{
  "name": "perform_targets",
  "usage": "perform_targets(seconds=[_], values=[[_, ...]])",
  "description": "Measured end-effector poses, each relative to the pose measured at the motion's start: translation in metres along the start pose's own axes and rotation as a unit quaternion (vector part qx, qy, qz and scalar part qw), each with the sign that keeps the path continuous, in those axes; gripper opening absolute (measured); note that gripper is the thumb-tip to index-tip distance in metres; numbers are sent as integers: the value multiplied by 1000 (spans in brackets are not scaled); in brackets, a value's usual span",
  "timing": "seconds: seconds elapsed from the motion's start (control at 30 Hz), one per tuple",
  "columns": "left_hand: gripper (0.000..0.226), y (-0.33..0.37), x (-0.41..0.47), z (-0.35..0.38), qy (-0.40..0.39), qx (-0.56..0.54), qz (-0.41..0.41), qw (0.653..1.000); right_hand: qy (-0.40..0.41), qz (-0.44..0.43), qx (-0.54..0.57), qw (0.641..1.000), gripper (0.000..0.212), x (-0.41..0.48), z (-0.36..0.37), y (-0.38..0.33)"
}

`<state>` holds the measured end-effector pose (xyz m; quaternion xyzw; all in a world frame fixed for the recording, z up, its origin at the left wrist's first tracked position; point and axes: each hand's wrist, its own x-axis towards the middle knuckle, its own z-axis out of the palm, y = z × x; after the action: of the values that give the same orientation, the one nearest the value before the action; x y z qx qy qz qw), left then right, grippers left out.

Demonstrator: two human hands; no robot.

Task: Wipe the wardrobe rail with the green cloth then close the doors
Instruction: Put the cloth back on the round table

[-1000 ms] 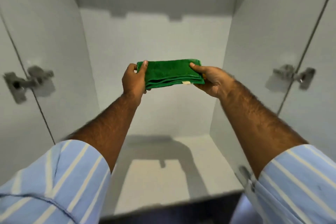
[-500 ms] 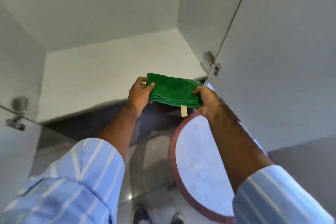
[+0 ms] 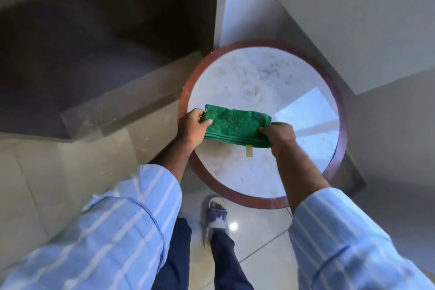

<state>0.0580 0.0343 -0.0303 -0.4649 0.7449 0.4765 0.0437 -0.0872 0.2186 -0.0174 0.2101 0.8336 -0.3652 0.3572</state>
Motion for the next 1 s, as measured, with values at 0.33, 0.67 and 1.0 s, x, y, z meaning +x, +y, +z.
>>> perform_targets(seconds=[0.33, 0.67, 1.0], values=[[35, -17, 17, 73, 27, 205, 54, 977, 181, -91, -313, 928, 62, 45, 9, 41], [79, 9, -17, -54, 104, 347, 205, 909, -32, -543, -548, 635, 86, -48, 45, -56], [94, 85, -87, -285, 224, 449, 278, 819, 70, -728, -501, 463, 85, -242, 53, -231]])
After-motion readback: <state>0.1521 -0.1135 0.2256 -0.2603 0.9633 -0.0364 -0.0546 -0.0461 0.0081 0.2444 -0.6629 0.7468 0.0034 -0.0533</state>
